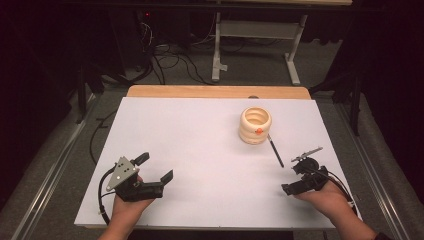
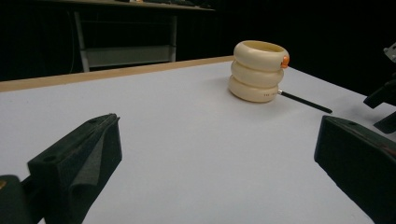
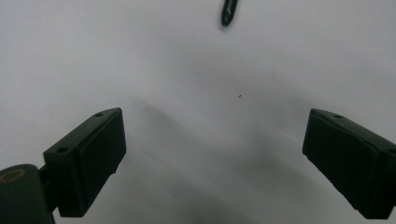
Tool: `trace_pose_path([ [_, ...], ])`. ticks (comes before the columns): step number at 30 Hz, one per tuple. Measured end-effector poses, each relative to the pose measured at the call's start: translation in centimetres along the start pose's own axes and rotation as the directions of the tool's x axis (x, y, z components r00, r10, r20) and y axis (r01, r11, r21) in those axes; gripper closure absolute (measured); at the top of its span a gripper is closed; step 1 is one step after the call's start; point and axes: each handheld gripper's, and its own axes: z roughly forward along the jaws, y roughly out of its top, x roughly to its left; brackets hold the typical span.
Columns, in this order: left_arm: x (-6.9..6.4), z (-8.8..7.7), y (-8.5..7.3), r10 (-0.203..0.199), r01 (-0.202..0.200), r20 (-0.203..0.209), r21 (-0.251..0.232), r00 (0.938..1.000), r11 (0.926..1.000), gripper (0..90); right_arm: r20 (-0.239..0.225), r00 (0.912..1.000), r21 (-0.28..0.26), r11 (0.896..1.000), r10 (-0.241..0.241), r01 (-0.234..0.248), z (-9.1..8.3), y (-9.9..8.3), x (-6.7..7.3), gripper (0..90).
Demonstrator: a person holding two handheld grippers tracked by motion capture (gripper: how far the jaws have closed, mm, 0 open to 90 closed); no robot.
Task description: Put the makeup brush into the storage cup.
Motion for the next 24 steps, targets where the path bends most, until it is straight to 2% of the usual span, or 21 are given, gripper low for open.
trace_pose_path([
  [3, 0.0, 0.0, 0.0, 0.005, -0.005, 0.000, 0.002, 1.0000, 1.0000, 1.5, -0.007, 1.0000, 0.021, 1.000, -0.007, 0.007, -0.1, 0.4, -0.1, 8.5],
  [4, 0.0, 0.0, 0.0, 0.006, -0.006, -0.001, 0.002, 1.0000, 1.0000, 1.5, -0.023, 0.9997, 0.031, 0.999, -0.009, 0.009, -0.2, 0.7, -0.2, 9.0],
  [8, 0.0, 0.1, 0.0, 0.007, -0.007, -0.002, 0.003, 1.0000, 1.0000, 1.5, -0.021, 0.9995, 0.058, 0.998, -0.024, 0.025, -0.3, 1.1, -0.3, 10.1],
  [9, 0.0, 0.1, 0.0, 0.007, -0.007, 0.000, 0.005, 1.0000, 1.0000, 1.5, -0.024, 0.9991, 0.078, 0.996, -0.034, 0.036, -0.3, 1.4, -0.4, 10.9],
  [18, 0.1, 0.1, 0.0, 0.005, -0.005, -0.002, 0.004, 1.0000, 1.0000, 1.5, -0.034, 0.9985, 0.118, 0.992, -0.043, 0.047, -0.4, 2.7, -0.9, 13.4],
  [19, 0.1, 0.1, 0.0, 0.007, -0.007, -0.001, 0.004, 1.0000, 1.0000, 1.5, -0.031, 0.9992, 0.132, 0.991, -0.026, 0.030, -0.5, 2.9, -0.8, 13.7],
  [20, 0.1, 0.1, 0.0, 0.008, -0.008, -0.001, 0.005, 1.0000, 1.0000, 1.5, -0.037, 0.9980, 0.136, 0.989, -0.051, 0.055, -0.5, 3.3, -1.0, 15.7],
  [22, 0.0, 0.2, 0.0, 0.007, -0.007, -0.001, 0.004, 1.0000, 1.0000, 1.5, -0.048, 0.9982, 0.148, 0.988, -0.036, 0.042, -0.6, 3.7, -1.1, 15.9],
  [24, 0.0, 0.1, 0.0, 0.012, -0.012, -0.002, 0.007, 0.9999, 0.9999, 1.5, -0.044, 0.9979, 0.145, 0.988, -0.047, 0.053, -0.5, 3.9, -1.2, 16.1],
])
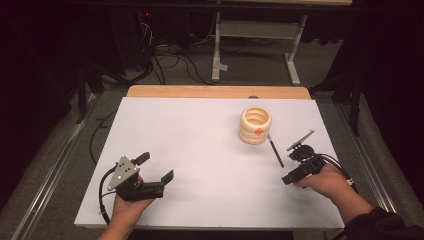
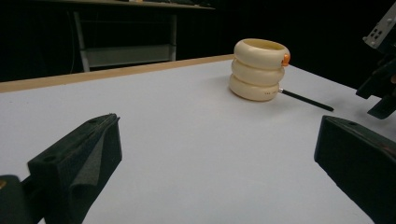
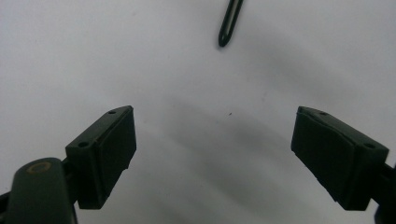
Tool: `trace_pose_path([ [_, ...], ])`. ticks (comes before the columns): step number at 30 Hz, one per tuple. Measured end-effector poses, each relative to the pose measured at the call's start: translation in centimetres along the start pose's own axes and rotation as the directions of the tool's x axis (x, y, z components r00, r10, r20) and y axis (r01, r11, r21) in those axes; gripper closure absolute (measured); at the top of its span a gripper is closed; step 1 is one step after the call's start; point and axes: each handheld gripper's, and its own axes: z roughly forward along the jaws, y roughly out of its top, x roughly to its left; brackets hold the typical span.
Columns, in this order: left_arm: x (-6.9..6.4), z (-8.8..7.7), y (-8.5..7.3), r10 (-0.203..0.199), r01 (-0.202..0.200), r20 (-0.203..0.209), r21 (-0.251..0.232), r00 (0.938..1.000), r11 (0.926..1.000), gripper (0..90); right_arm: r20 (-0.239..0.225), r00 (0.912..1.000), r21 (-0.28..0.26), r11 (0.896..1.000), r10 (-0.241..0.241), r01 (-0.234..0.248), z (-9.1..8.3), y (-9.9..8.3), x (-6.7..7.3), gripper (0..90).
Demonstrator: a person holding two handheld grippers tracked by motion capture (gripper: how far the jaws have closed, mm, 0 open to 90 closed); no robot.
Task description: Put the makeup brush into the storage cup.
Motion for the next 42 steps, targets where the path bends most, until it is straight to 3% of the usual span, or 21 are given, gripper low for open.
trace_pose_path([
  [11, 0.0, -0.1, 0.1, 0.002, -0.002, -0.002, -0.006, 1.0000, 1.0000, 1.5, -0.012, 0.9999, 0.018, 1.000, 0.010, -0.009, 0.4, 2.3, -0.6, 17.7],
  [13, 0.0, -0.1, 0.1, 0.001, -0.001, -0.002, -0.005, 1.0000, 1.0000, 1.5, -0.021, 0.9992, 0.026, 0.999, 0.034, -0.033, 0.5, 2.6, -0.6, 18.3],
  [19, 0.0, -0.1, 0.1, -0.003, 0.003, 0.000, -0.010, 1.0000, 0.9999, 1.5, -0.034, 0.9988, 0.012, 0.999, 0.034, -0.034, 0.5, 3.5, -1.0, 22.4],
  [37, 0.1, -0.2, 0.1, -0.005, 0.005, 0.001, -0.014, 1.0000, 0.9999, 1.5, -0.039, 0.9969, 0.013, 0.998, 0.068, -0.068, 1.4, 5.9, -2.5, 43.6],
  [42, 0.1, -0.2, 0.2, -0.003, 0.003, 0.003, -0.013, 1.0000, 0.9999, 1.5, -0.023, 0.9982, 0.005, 0.998, 0.055, -0.055, 1.8, 6.4, -2.7, 55.2],
])
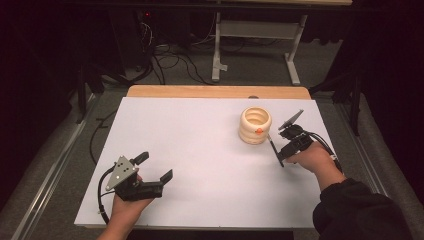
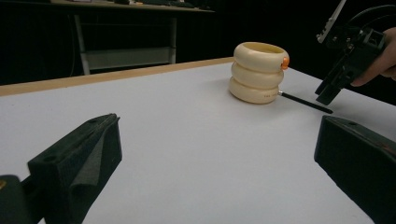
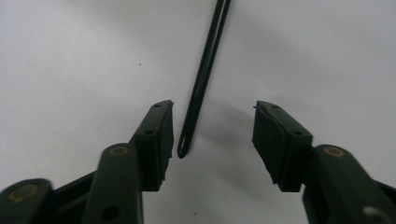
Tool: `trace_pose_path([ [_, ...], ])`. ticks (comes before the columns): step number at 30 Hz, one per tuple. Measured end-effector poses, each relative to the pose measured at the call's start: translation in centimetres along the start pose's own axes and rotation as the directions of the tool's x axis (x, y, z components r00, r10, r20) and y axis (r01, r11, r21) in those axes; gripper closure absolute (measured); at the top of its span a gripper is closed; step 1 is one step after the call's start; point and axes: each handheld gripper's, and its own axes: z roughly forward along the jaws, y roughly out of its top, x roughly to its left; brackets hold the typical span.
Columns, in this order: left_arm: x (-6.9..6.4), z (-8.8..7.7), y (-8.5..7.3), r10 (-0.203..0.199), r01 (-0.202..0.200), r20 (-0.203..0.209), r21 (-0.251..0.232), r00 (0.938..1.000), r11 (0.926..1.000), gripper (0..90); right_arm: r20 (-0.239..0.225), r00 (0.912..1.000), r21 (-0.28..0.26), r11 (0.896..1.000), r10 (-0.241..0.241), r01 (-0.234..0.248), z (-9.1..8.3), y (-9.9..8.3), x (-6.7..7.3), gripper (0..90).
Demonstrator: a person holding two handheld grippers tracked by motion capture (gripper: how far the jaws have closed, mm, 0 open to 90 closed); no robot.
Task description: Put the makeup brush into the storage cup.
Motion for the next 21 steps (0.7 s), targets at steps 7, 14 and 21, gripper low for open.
trace_pose_path([
  [7, 0.0, 0.0, 0.0, -0.003, 0.003, -0.002, -0.002, 1.0000, 1.0000, 1.5, -0.015, 0.9998, 0.003, 1.000, 0.013, -0.013, 0.4, 0.5, 0.1, 62.5],
  [14, 0.1, 0.0, 0.0, -0.003, 0.003, 0.002, -0.004, 1.0000, 1.0000, 1.5, -0.030, 0.9995, 0.021, 1.000, 0.005, -0.005, 1.1, 1.0, 0.2, 69.1],
  [21, 0.1, -0.1, 0.0, -0.004, 0.004, 0.002, -0.004, 1.0000, 1.0000, 1.5, -0.021, 0.9997, 0.031, 0.999, 0.012, -0.011, 1.4, 1.3, 0.3, 73.1],
])
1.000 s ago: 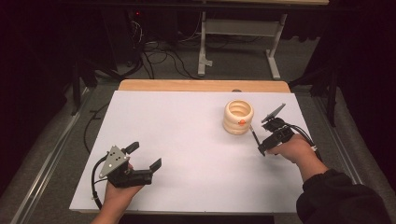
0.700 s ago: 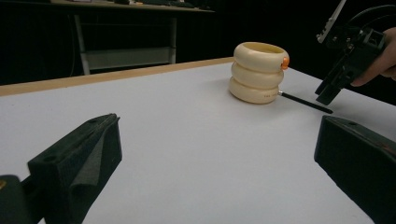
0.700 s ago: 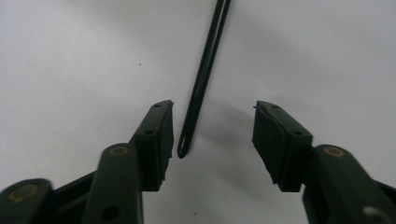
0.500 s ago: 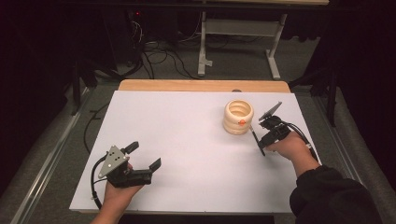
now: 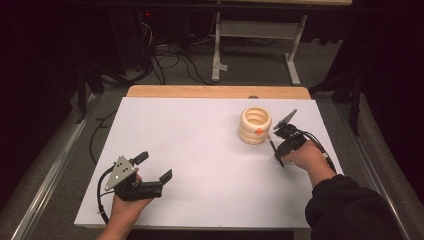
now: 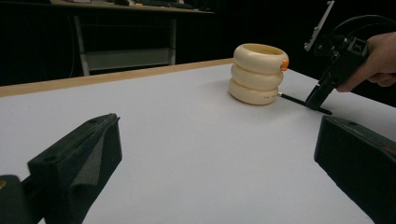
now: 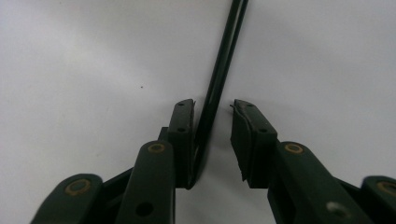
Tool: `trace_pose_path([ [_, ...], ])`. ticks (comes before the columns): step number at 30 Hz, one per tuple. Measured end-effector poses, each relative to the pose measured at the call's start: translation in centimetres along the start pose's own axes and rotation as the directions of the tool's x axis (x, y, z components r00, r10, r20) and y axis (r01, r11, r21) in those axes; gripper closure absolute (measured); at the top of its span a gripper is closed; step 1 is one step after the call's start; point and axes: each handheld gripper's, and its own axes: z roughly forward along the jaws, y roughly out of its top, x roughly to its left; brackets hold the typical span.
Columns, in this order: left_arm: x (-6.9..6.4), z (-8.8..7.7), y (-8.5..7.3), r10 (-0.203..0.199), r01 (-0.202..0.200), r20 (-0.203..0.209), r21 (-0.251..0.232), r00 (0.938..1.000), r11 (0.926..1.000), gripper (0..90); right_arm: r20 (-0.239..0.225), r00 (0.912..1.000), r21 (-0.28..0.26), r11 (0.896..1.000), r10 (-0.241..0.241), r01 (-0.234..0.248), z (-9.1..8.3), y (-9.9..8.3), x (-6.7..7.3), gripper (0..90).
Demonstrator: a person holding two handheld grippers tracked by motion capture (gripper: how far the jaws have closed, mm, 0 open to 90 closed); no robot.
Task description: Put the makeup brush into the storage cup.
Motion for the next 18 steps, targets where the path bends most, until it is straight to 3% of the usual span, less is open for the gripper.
trace_pose_path([
  [18, 0.07, 0.00, -0.02, 0.002, -0.002, 0.000, -0.002, 1.0000, 1.0000, 1.5, 0.026, 0.9989, 0.015, 0.999, 0.038, -0.038, 0.16, 0.22, -0.02, 82.3],
])
